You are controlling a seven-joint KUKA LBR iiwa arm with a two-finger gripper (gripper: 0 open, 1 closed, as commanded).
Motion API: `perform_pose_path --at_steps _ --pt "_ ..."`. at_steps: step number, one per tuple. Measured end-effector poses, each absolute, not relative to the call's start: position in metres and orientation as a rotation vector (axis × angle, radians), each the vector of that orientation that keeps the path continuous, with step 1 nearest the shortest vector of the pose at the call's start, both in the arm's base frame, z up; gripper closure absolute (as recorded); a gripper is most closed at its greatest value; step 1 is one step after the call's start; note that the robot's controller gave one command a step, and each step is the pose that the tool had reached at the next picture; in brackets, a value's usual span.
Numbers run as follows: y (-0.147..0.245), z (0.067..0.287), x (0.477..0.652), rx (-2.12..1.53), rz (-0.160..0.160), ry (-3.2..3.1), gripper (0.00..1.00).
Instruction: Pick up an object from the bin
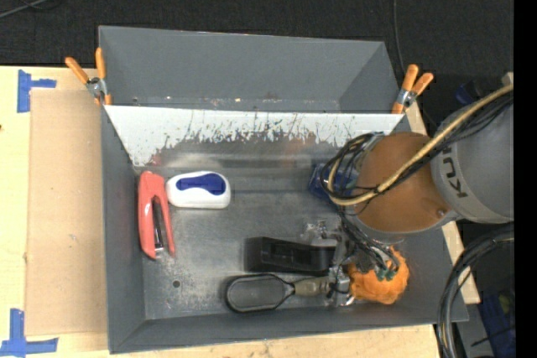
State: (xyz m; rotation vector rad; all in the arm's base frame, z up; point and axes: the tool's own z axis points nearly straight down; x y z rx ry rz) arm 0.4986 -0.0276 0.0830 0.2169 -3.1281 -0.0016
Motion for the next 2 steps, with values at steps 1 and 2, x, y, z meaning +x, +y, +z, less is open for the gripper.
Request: perform_pose_path --at_steps 1,2 --pt "-0.0097 0.0704 0.4898 0.063 0.000 -3.134 1.00" --pt "-0.0097 0.0704 0.4898 0.063 0.000 -3.134 1.00"
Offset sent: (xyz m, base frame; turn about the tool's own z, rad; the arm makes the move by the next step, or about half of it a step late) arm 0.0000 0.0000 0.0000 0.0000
